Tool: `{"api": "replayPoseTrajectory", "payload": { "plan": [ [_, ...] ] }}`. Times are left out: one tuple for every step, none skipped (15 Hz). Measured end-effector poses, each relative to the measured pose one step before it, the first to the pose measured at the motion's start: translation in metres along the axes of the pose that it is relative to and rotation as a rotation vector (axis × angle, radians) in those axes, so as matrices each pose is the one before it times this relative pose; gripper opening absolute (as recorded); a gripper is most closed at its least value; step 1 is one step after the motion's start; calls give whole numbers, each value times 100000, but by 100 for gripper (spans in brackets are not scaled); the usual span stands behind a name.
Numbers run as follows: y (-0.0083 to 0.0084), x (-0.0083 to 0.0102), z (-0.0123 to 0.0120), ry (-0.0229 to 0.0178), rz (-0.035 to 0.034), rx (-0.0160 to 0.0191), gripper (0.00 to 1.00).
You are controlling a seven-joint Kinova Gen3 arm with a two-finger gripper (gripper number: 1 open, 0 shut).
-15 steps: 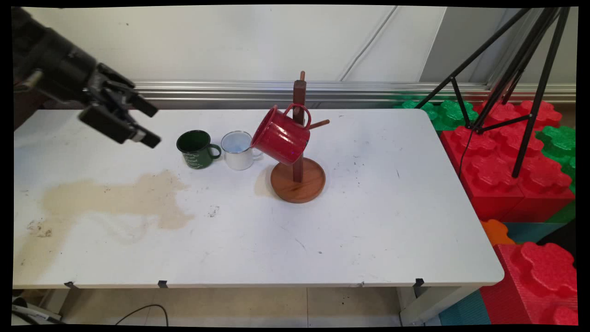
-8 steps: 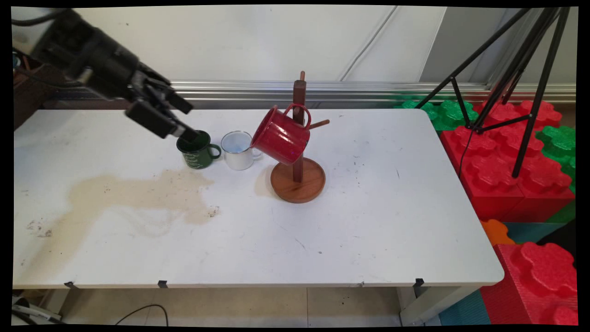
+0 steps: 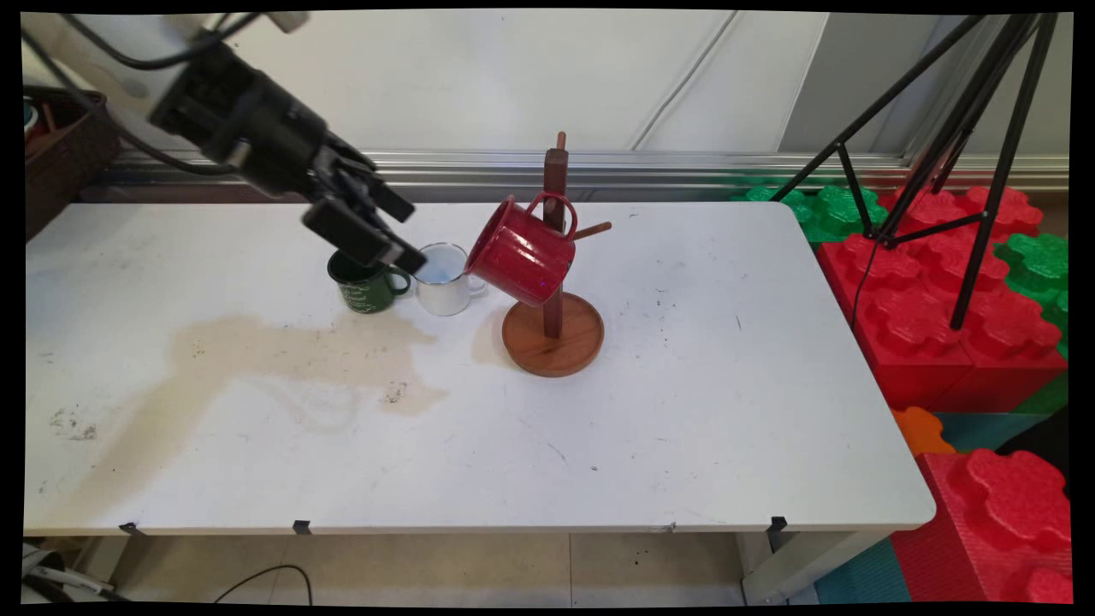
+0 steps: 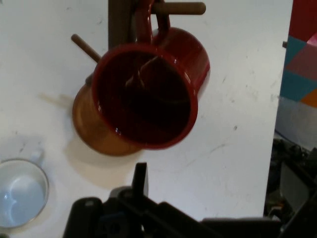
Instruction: Pick up the red mug from the rack
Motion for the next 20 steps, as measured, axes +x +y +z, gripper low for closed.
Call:
{"api": "replayPoseTrajectory", "payload": {
  "plan": [
    [-92, 283, 628, 435, 289, -643, 100],
    [-65, 195, 437, 236, 238, -478, 100],
    [-93, 300, 668, 294, 391, -772, 100],
    [-69, 184, 441, 211, 213, -472, 100],
    [-102, 234, 628, 209, 319, -621, 100],
    [-72, 149, 424, 30, 227, -363, 100],
    [-111, 215, 629, -6, 463, -514, 100],
    [-76, 110, 399, -78, 387, -250, 100],
    [-102, 144, 575, -75, 523, -352, 100],
    [-122, 162, 656, -1, 590, -294, 100],
    [-122, 153, 711, -2, 673, -362, 100],
    [-80, 104, 505, 31, 465, -284, 100],
    [-69, 109, 479, 154, 333, -298, 100],
    [-86, 130, 519, 255, 330, -317, 100],
    [-75, 109, 408, 202, 253, -191, 100],
    [-52, 52, 244, 106, 125, -135, 100],
    [-79, 70, 332, 76, 216, -172, 100],
    [-45, 28, 182, 30, 167, -109, 100],
    [-63, 19, 239, 1, 189, -178, 100],
    [-38, 7, 118, -22, 184, -139, 100]
  ]
}}
